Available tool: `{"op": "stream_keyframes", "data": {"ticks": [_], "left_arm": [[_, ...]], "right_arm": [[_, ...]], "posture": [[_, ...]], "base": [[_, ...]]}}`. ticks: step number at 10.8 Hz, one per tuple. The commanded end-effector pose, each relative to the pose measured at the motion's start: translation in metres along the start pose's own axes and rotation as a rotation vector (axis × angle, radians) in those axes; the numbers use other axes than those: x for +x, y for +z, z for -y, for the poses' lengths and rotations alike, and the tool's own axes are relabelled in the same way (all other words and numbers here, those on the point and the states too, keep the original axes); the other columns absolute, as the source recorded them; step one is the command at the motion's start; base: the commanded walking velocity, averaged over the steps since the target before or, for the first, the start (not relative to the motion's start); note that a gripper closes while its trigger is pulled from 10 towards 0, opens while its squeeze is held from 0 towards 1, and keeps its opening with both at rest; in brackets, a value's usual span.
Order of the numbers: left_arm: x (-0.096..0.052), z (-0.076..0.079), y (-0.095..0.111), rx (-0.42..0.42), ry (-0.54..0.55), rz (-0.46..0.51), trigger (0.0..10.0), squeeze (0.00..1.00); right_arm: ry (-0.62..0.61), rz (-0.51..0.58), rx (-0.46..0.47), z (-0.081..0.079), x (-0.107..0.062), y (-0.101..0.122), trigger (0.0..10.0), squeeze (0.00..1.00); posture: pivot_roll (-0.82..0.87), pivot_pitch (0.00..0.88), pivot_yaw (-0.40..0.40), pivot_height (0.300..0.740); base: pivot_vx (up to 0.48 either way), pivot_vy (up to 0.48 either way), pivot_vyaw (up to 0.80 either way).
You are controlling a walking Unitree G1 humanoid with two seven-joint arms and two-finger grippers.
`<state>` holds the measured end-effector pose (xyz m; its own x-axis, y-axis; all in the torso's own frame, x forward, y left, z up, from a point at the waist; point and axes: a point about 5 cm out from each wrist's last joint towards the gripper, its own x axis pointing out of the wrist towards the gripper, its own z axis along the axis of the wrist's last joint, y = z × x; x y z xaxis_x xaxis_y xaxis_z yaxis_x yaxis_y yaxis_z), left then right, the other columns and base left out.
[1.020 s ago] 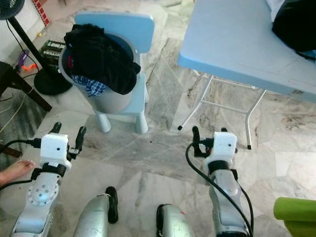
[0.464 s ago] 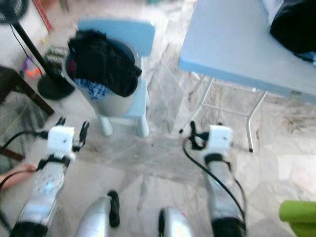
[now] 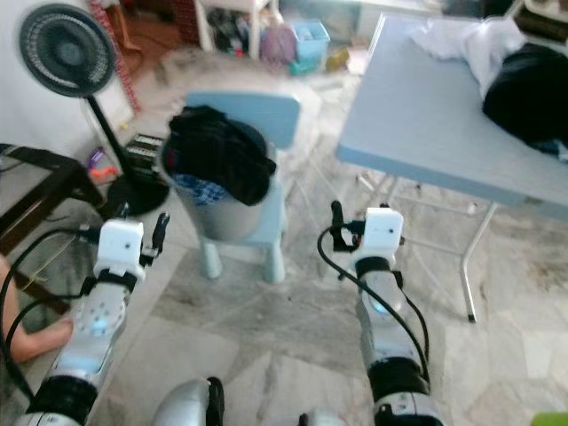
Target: Hang hanger
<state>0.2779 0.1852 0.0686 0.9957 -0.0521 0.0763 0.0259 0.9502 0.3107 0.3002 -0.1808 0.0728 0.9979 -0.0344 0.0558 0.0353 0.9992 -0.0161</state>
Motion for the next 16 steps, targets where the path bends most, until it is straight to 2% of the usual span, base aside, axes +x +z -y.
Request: {"op": "stream_keyframes", "data": {"ticks": [1, 3, 8, 9, 11, 16], "left_arm": [[-0.005, -0.003, -0.004, -0.008, -0.004, -0.008, 10.0, 0.0], [-0.011, -0.009, -0.008, -0.012, 0.021, -0.02, 10.0, 0.0], [-0.012, -0.013, -0.008, -0.009, 0.028, -0.008, 10.0, 0.0], [-0.013, -0.014, -0.009, -0.007, 0.028, -0.012, 10.0, 0.0], [-0.02, -0.012, -0.011, -0.01, 0.024, -0.019, 10.0, 0.0], [-0.024, -0.007, -0.011, -0.016, 0.011, -0.026, 10.0, 0.0]], "right_arm": [[-0.001, -0.005, -0.017, 0.003, -0.004, -0.003, 10.0, 0.0], [0.018, -0.006, -0.035, 0.004, -0.01, -0.006, 10.0, 0.0], [0.044, 0.006, -0.072, 0.007, -0.013, -0.006, 10.0, 0.0], [0.049, 0.005, -0.072, 0.007, -0.015, -0.007, 10.0, 0.0], [0.062, -0.008, -0.073, 0.005, -0.02, -0.011, 10.0, 0.0], [0.053, -0.014, -0.103, 0.016, -0.019, -0.008, 10.0, 0.0]], "posture": [[0.05, 0.033, -0.015, 0.74], [0.05, 0.058, -0.02, 0.74], [0.03, 0.106, -0.011, 0.74], [0.04, 0.11, -0.012, 0.74], [0.04, 0.123, -0.016, 0.74], [0.03, 0.154, -0.031, 0.74]], "base": [[0.311, 0.0, 0.0], [0.315, 0.0, 0.0], [0.385, 0.0, 0.0], [0.442, 0.0, 0.7], [0.452, 0.0, 0.7], [0.461, 0.0, 0.0]]}}
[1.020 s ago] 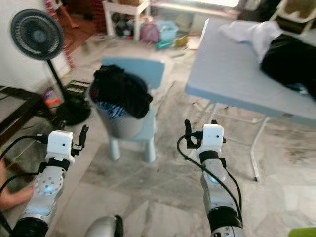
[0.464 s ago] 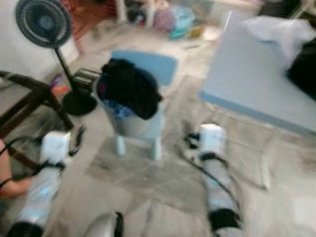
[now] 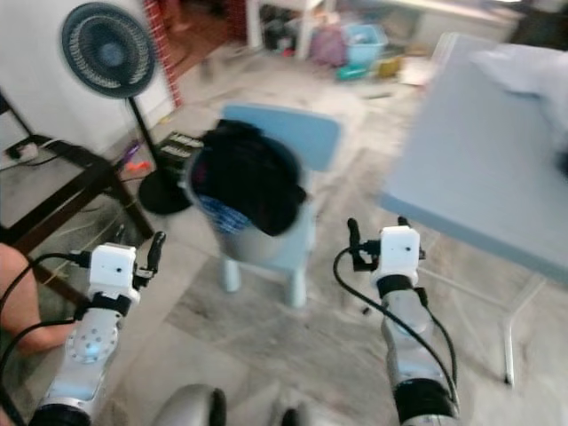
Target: Hang hanger
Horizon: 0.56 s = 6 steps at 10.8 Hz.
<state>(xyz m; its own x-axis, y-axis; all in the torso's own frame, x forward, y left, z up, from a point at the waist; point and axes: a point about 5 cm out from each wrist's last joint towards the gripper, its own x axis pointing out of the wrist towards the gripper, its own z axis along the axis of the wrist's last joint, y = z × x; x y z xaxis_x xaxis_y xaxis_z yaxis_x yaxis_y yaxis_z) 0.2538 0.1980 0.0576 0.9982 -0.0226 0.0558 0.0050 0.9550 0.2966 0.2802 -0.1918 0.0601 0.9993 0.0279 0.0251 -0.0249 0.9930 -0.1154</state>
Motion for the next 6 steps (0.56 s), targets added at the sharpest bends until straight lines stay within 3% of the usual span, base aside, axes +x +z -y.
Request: {"op": "stream_keyframes", "data": {"ticks": [1, 4, 6], "left_arm": [[0.0015, 0.0026, 0.0017, -0.004, -0.011, 0.001, 10.0, 0.0], [0.0009, 0.0051, 0.0009, -0.018, -0.012, -0.005, 10.0, 0.0], [0.0, 0.006, 0.0009, -0.023, -0.007, -0.005, 10.0, 0.0]], "right_arm": [[-0.01, 0.009, -0.014, 0.0066, 0.0, 0.0034, 10.0, 0.0], [0.0, 0.027, -0.026, 0.0068, 0.0021, 0.0089, 10.0, 0.0], [0.015, 0.028, -0.036, 0.0041, 0.0028, 0.0102, 10.0, 0.0]], "posture": [[0.03, 0.153, -0.034, 0.74], [0.03, 0.153, -0.044, 0.74], [0.03, 0.155, -0.048, 0.74]], "base": [[0.454, 0.0, 0.0], [0.445, 0.0, 0.0], [0.42, 0.124, -0.68]]}}
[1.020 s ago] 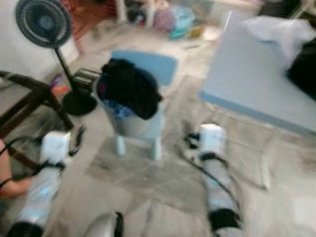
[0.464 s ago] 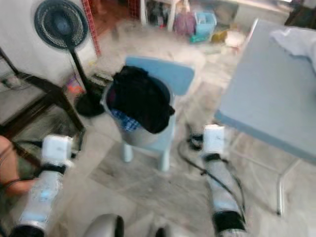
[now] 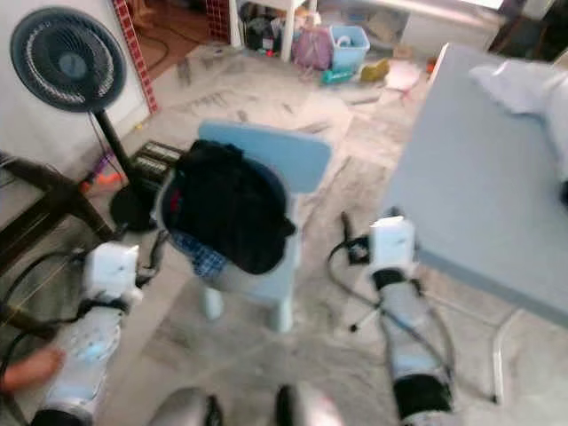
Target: Hang hanger
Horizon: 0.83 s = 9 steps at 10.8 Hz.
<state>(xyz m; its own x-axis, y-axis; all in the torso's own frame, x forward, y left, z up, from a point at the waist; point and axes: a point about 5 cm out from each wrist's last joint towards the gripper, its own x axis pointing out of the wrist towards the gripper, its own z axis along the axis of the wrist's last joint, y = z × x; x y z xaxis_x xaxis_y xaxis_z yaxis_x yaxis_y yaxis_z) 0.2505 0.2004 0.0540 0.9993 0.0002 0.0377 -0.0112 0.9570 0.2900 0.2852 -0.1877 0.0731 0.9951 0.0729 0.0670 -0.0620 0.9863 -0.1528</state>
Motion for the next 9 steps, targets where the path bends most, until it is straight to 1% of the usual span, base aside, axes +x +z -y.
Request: {"op": "stream_keyframes", "data": {"ticks": [1, 3, 5, 7, 8, 9], "left_arm": [[0.003, 0.008, 0.004, -0.016, -0.009, 0.013, 10.0, 0.0], [0.001, 0.011, 0.003, -0.018, -0.008, 0.011, 10.0, 0.0], [0.0, 0.011, 0.003, -0.014, -0.002, 0.009, 10.0, 0.0], [0.001, 0.008, 0.002, -0.006, 0.016, 0.006, 10.0, 0.0], [0.001, 0.005, 0.002, 0.002, 0.028, 0.003, 10.0, 0.0], [-0.001, 0.001, -0.001, 0.013, 0.048, -0.013, 10.0, 0.0]], "right_arm": [[-0.019, -0.017, -0.012, 0.007, -0.004, -0.003, 10.0, 0.0], [-0.017, -0.021, -0.025, 0.009, -0.007, -0.003, 10.0, 0.0], [-0.015, -0.019, -0.028, 0.009, -0.007, -0.002, 10.0, 0.0], [0.005, 0.0, -0.007, 0.003, -0.003, 0.004, 10.0, 0.0], [0.029, 0.026, 0.028, -0.003, 0.002, 0.012, 10.0, 0.0], [0.072, 0.071, 0.072, -0.011, 0.006, 0.027, 10.0, 0.0]], "posture": [[0.02, 0.158, -0.053, 0.74], [0.02, 0.164, -0.059, 0.74], [0.02, 0.168, -0.062, 0.74], [0.03, 0.165, -0.063, 0.74], [0.03, 0.165, -0.063, 0.74], [0.03, 0.167, -0.063, 0.74]], "base": [[0.0, 0.0, 0.0], [0.0, 0.0, 0.0], [0.0, 0.0, 0.0], [0.0, 0.0, 0.0], [0.0, 0.0, 0.0], [0.0, 0.0, 0.0]]}}
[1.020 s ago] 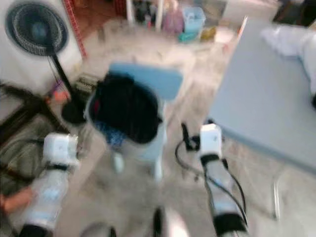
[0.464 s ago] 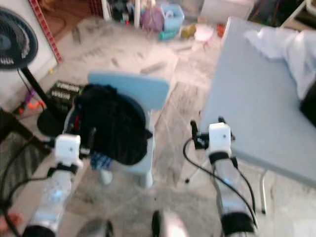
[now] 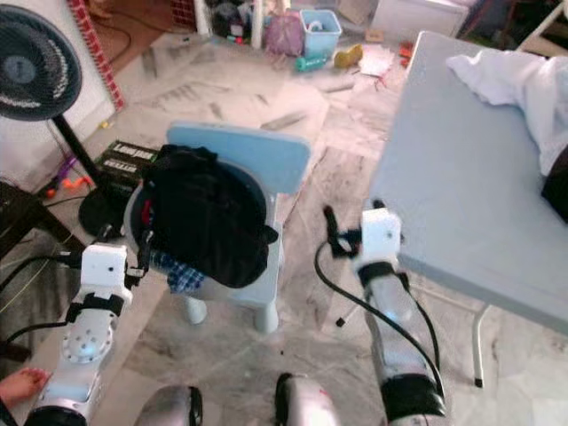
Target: Hang hanger
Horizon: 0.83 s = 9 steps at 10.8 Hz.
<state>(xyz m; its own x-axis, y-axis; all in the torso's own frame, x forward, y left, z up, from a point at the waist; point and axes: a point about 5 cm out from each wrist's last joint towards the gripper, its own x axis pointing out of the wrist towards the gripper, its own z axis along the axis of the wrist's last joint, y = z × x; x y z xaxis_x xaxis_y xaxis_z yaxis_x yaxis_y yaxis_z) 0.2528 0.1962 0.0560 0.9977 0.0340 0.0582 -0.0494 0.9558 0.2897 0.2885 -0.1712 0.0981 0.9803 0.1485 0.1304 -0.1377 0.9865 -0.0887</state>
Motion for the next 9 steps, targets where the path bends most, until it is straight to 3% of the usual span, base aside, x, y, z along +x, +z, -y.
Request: {"op": "stream_keyframes", "data": {"ticks": [1, 4, 7, 9], "left_arm": [[0.0, -0.008, -0.005, 0.007, 0.033, -0.03, 10.0, 0.0], [0.006, -0.014, -0.004, 0.009, 0.047, -0.043, 10.0, 0.0], [0.008, -0.008, -0.003, -0.006, 0.002, -0.04, 10.0, 0.0], [0.006, -0.004, -0.004, 0.0, -0.017, -0.042, 10.0, 0.0]], "right_arm": [[0.008, 0.025, 0.005, 0.0, 0.003, 0.01, 10.0, 0.0], [-0.012, 0.023, -0.016, 0.006, 0.003, 0.012, 10.0, 0.0], [-0.023, 0.024, -0.046, 0.004, 0.002, 0.013, 10.0, 0.0], [-0.055, 0.016, -0.066, 0.01, 0.002, 0.012, 10.0, 0.0]], "posture": [[0.02, 0.172, -0.068, 0.74], [0.03, 0.164, -0.063, 0.74], [0.02, 0.159, -0.055, 0.74], [0.02, 0.162, -0.052, 0.74]], "base": [[0.0, 0.0, 0.0], [0.0, 0.104, -0.14], [0.0, 0.48, 0.0], [0.0, 0.48, 0.0]]}}
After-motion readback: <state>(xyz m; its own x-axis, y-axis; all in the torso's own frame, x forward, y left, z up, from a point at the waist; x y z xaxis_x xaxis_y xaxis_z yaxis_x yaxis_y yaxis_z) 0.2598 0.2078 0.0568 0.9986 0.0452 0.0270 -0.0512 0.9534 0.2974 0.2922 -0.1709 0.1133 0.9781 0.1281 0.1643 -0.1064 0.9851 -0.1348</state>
